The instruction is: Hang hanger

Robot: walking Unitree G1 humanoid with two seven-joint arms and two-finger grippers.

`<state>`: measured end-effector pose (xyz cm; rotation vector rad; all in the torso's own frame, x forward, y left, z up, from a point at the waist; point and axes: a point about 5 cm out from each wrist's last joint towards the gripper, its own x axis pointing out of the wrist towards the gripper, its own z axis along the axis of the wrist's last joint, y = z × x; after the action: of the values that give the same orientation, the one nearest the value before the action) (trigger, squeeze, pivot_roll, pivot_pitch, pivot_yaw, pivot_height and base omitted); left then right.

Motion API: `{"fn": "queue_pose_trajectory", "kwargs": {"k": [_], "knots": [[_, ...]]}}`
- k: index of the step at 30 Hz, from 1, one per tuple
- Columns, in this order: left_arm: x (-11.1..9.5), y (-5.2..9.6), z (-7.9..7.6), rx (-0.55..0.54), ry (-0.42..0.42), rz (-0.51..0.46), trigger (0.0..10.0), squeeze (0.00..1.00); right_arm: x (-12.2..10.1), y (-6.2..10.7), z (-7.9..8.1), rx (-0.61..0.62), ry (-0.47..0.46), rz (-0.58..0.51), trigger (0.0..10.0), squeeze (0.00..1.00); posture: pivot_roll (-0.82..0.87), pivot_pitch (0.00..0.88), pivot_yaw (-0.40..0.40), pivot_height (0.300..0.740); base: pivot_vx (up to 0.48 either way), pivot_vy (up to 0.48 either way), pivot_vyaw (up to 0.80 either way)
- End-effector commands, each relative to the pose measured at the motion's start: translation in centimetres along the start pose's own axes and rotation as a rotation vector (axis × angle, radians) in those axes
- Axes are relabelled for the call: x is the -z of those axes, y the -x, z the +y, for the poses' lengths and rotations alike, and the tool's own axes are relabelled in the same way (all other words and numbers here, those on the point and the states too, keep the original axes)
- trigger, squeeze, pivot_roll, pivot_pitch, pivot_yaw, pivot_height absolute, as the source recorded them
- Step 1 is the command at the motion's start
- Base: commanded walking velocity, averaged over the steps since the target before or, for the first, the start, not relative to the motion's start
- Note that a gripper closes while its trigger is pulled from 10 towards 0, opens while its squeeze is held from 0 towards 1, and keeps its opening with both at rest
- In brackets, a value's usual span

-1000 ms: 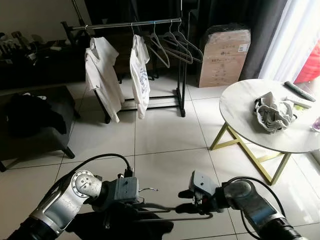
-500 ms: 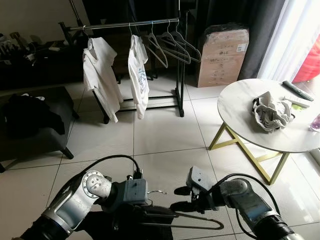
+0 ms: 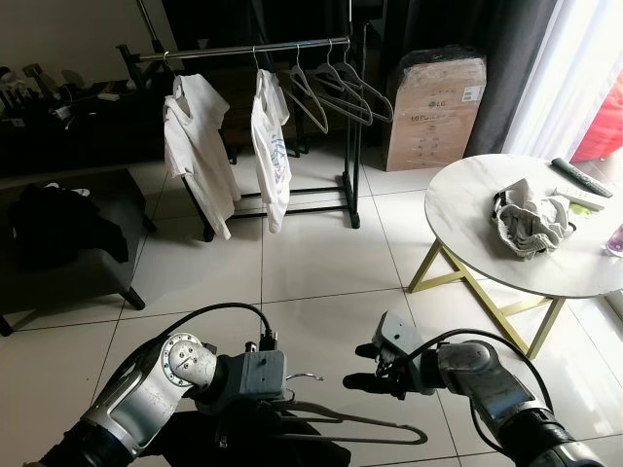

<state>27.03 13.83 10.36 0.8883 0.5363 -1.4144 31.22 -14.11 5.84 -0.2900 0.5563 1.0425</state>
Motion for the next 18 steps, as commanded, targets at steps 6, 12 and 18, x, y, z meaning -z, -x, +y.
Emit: {"fn": "queue_pose_trajectory", "kwargs": {"k": [6,12,18], "knots": [[0.8,0.2,-0.2,0.001,-0.012,0.061,10.0,0.00,-0.8,1.1,0.4,-0.144,0.023,-0.084,10.0,0.00,0.03,0.104,0.063,0.740,0.000,0.000,0.00],[0.7,0.3,-0.1,-0.006,-0.010,0.056,10.0,0.00,1.1,1.3,1.8,-0.268,0.064,0.047,10.0,0.00,0.03,0.110,0.065,0.740,0.000,0.000,0.00],[0.6,0.2,0.0,-0.016,-0.009,0.054,10.0,0.00,1.8,0.4,2.4,-0.263,0.055,0.071,10.0,0.00,0.03,0.112,0.066,0.740,0.000,0.000,0.00]]}}
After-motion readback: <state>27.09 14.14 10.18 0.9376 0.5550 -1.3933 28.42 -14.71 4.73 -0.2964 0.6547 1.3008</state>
